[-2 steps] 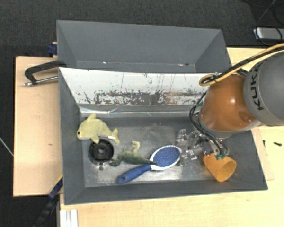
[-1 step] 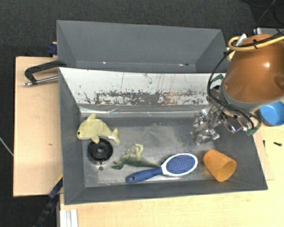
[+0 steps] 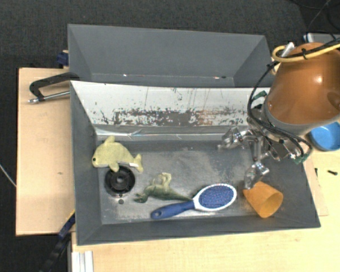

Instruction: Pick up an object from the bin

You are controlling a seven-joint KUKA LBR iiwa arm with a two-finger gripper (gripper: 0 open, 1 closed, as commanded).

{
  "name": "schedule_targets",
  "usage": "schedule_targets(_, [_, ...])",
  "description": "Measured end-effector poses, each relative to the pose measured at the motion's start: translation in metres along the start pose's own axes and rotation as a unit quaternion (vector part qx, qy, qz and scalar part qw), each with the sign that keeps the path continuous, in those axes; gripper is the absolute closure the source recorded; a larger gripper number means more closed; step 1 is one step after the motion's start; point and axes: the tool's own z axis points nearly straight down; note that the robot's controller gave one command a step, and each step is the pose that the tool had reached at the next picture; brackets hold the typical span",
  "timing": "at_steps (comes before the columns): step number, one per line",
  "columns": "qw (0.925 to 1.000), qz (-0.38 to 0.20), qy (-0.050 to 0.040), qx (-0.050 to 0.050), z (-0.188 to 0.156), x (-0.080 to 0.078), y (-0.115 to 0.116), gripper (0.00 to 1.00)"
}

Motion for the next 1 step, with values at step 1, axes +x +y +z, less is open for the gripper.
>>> schedule_targets(1, [0.9981, -0.061, 0.0048, -0.003, 0.0808, 0.0205, 0.0077, 0.00])
